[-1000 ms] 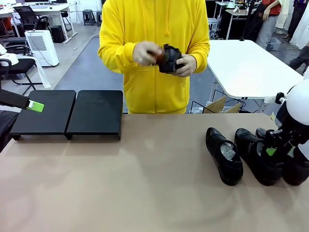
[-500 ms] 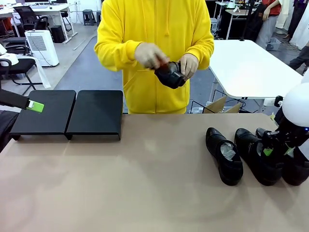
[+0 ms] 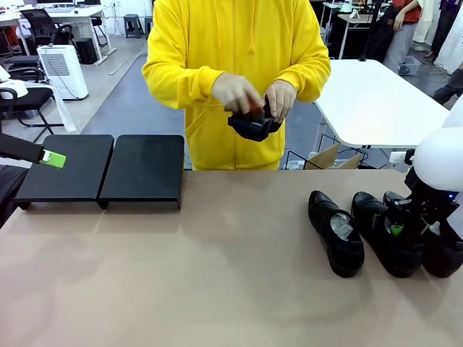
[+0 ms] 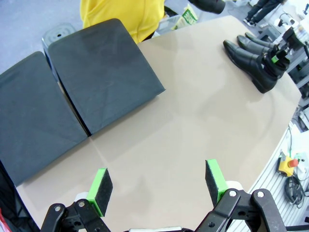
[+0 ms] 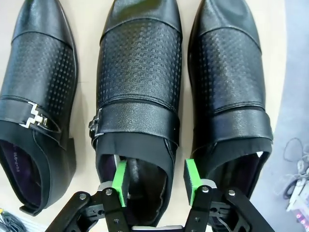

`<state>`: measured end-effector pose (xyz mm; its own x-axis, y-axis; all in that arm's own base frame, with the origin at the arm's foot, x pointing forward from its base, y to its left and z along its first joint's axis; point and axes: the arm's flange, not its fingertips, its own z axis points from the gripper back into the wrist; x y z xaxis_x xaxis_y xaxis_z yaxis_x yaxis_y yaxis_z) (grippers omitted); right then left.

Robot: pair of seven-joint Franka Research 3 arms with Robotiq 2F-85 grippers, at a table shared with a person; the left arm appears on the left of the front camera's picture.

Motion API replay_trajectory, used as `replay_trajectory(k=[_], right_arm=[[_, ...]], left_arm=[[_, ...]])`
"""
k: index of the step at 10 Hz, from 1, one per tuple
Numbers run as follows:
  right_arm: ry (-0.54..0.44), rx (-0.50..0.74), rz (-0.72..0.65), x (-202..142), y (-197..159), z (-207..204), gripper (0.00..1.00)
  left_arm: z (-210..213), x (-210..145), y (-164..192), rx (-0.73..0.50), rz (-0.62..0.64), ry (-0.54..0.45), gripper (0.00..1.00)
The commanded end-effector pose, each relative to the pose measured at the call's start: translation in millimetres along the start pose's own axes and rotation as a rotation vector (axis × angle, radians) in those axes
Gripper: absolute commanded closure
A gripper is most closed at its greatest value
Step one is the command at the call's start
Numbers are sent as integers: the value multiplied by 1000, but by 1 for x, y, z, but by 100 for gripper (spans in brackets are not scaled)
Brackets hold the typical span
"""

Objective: Organize the shoes by placing them on the stand.
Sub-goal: Pick up one Shoe and place it in the middle of the table.

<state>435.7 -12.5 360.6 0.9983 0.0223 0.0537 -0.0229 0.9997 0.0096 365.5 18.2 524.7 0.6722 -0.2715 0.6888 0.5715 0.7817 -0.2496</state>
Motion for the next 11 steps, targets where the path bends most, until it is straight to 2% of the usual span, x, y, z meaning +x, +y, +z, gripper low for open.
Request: replay_trajectory(k=[1,3,4,7,11], right_arm=[[6,20,-15,12,1,-8,39],[23,34,-17,15,-1,-15,39],[27,37,-5,14,-2,-17,46],[58,49,5,16,-3,-22,100],[76,44,-3,13,-8,-26,100]], left_arm=[[1,-1,1,-11,-16,-4,0],[1,-1,1,-11,-16,-4,0],[1,-1,1,-11,-16,-4,0],[1,-1,1,-11,-16,-4,0],[1,-1,1,-11,-16,-4,0]])
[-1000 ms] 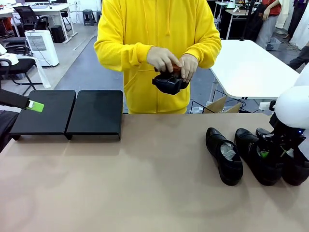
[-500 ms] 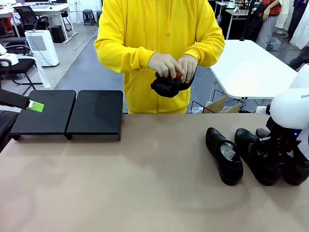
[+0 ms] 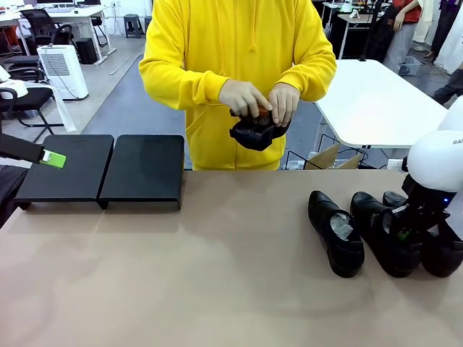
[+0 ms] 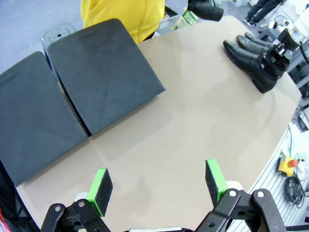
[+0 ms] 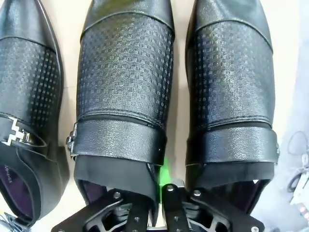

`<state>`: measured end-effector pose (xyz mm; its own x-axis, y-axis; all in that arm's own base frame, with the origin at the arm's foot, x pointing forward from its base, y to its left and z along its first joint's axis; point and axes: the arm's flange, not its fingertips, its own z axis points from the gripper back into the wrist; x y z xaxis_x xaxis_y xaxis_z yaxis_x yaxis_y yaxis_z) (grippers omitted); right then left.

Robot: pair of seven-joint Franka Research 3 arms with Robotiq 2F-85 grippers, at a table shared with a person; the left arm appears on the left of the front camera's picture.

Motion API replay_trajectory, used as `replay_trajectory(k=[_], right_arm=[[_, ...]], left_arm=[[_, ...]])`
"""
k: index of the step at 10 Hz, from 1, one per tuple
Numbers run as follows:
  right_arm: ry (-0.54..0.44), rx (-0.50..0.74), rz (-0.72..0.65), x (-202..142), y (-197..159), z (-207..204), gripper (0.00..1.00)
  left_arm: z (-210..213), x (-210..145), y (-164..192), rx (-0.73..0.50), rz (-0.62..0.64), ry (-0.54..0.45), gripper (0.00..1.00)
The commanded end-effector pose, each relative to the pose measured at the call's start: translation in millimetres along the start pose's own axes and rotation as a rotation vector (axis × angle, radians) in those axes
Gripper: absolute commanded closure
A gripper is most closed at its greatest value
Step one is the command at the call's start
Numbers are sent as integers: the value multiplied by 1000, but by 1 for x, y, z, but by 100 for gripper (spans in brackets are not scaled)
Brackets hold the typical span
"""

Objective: Organize the shoes by placing them on the stand.
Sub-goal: Pick up one Shoe and place it in the middle of the table.

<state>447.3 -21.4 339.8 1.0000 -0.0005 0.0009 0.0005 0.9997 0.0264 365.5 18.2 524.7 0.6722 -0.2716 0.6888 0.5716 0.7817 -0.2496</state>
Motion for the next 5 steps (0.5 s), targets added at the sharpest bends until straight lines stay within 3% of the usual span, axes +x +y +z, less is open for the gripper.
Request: replay_trajectory(k=[1,3,5], right_arm=[[27,24,15,2,-1,-3,100],[29,9,-15,-4,-6,6,100],[-66,4,-30,-19,-7,44,100]], left_arm=[[1,-1,1,-11,-16,-4,0],[1,-1,1,-11,-16,-4,0],[1,-1,1,-11,-16,-4,0]])
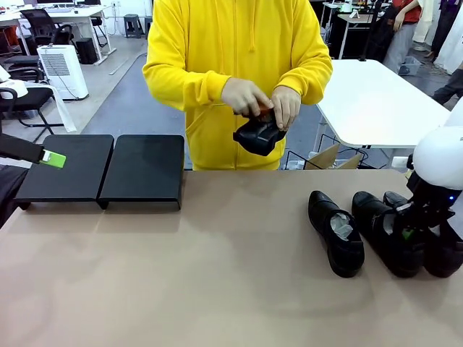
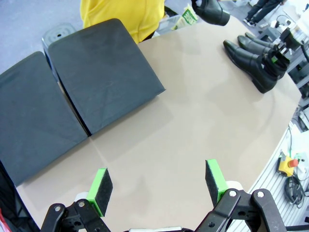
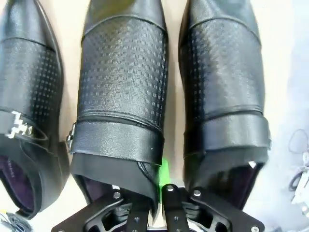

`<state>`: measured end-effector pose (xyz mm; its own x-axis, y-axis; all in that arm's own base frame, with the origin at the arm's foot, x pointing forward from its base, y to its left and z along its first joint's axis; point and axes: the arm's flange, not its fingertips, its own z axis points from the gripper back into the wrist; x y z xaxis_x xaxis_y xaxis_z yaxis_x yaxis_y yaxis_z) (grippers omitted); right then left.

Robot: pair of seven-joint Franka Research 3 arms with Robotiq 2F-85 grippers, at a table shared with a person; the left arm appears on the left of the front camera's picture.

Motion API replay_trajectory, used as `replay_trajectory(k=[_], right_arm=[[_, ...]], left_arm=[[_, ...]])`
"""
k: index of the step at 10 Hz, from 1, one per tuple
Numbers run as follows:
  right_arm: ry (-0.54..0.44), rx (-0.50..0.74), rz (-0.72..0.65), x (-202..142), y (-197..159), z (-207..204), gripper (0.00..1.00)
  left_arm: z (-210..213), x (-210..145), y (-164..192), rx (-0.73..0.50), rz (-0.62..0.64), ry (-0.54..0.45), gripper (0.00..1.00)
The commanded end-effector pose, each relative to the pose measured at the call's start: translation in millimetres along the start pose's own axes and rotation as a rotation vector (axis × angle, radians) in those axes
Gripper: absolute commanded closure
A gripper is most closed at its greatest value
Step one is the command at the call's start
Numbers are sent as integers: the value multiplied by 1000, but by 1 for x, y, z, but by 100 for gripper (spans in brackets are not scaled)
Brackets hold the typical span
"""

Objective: Organize the shoes by placing them on the stand.
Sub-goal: Pick up one Shoe and place it in the middle of the table.

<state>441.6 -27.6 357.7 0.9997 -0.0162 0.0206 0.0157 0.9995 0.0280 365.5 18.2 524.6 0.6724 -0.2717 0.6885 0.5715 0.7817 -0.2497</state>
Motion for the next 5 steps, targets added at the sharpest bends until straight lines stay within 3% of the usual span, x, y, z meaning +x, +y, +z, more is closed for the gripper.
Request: replay_trajectory(k=[1,5], right_arm=[[-92,4,-19,-20,-1,46,100],[-257,82,5,-49,5,107,100]], left_arm=[[2,-1,1,-11,-16,-4,0],[2,-1,1,-11,-16,-4,0]])
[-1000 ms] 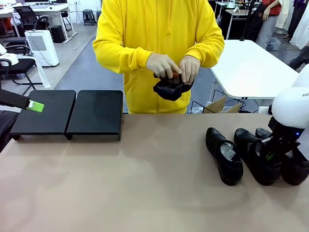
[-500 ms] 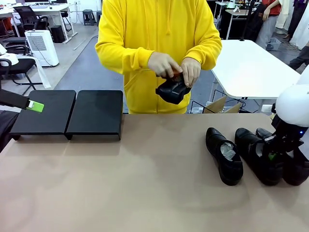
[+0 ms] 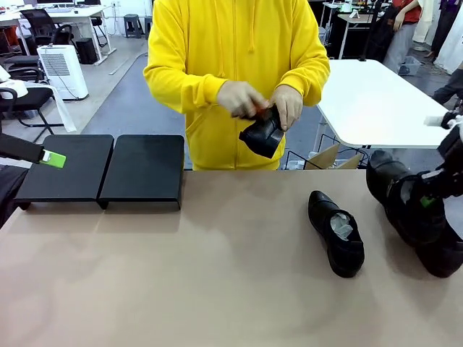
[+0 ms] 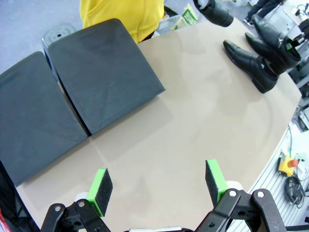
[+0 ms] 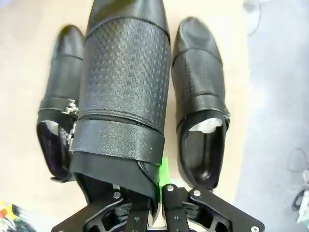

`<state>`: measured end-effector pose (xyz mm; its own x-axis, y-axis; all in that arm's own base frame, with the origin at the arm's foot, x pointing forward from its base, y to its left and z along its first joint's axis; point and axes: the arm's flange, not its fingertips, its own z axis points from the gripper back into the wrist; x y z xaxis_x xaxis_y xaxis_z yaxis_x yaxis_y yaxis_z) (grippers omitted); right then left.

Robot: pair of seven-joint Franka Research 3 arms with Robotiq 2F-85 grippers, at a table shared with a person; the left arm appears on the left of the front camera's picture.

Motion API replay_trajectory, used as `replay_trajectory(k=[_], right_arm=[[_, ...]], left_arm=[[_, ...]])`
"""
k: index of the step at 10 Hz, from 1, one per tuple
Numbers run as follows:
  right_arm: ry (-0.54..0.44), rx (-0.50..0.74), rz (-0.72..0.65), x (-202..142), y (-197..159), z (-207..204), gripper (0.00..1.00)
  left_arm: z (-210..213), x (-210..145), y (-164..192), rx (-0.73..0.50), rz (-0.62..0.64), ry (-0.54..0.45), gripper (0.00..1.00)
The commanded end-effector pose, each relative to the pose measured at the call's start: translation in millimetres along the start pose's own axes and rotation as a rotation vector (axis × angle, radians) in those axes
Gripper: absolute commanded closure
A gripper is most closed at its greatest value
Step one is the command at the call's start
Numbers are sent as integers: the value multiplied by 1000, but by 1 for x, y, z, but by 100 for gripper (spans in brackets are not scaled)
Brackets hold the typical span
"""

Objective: Organize the shoes by placing them on the stand.
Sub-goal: Pick up one Shoe and place it in the middle of the table.

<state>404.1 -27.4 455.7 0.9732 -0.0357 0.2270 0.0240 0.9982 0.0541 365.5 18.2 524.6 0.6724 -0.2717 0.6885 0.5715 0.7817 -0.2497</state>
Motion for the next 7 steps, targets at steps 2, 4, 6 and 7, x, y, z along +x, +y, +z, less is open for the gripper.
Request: replay_trajectory(k=[2,4,6,7], right_arm=[[-91,118,38,-32,28,62,100],[-65,117,85,-53,60,81,100],[-76,143,189,-66,95,88,100],[-65,107,109,-54,66,88,100]], left_arm=[[2,-1,1,-11,-16,-4,0],[2,-1,1,-11,-16,-4,0],[2,-1,1,-11,-16,-4,0],[2,-1,1,-11,-16,-4,0]])
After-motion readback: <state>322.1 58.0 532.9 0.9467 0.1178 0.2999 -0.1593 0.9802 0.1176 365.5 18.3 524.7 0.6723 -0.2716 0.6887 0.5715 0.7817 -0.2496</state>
